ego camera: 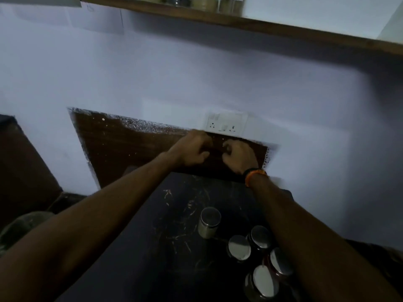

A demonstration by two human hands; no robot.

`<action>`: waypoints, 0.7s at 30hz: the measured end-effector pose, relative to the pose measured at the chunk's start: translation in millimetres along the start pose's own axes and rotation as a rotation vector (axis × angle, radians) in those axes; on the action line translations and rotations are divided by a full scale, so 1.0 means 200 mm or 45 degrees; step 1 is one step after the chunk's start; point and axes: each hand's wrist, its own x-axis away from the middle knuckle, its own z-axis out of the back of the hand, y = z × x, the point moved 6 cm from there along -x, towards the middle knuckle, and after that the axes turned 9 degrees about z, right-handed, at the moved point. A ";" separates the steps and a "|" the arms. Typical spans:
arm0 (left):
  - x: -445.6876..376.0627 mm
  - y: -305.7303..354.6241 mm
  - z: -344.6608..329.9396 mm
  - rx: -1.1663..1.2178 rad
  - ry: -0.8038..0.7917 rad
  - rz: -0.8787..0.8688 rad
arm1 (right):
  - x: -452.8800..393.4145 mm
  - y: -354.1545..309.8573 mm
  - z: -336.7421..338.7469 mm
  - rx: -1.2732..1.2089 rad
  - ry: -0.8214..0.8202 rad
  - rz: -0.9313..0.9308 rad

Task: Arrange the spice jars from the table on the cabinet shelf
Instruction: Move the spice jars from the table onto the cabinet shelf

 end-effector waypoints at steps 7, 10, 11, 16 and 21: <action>0.28 -0.18 -0.50 0.102 -0.462 0.263 | 0.33 0.20 -0.59 -0.128 -0.434 -0.219; 0.38 -0.23 -0.65 0.169 -0.593 0.434 | 0.42 0.21 -0.74 -0.128 -0.501 -0.219; 0.40 -0.25 -0.69 0.188 -0.628 0.475 | 0.45 0.21 -0.77 -0.135 -0.512 -0.239; 0.50 -0.30 -0.85 0.332 -0.698 0.601 | 0.51 0.21 -0.92 -0.125 -0.559 -0.344; 0.57 -0.34 -0.97 0.369 -0.758 0.665 | 0.54 0.21 -1.01 -0.034 -0.596 -0.398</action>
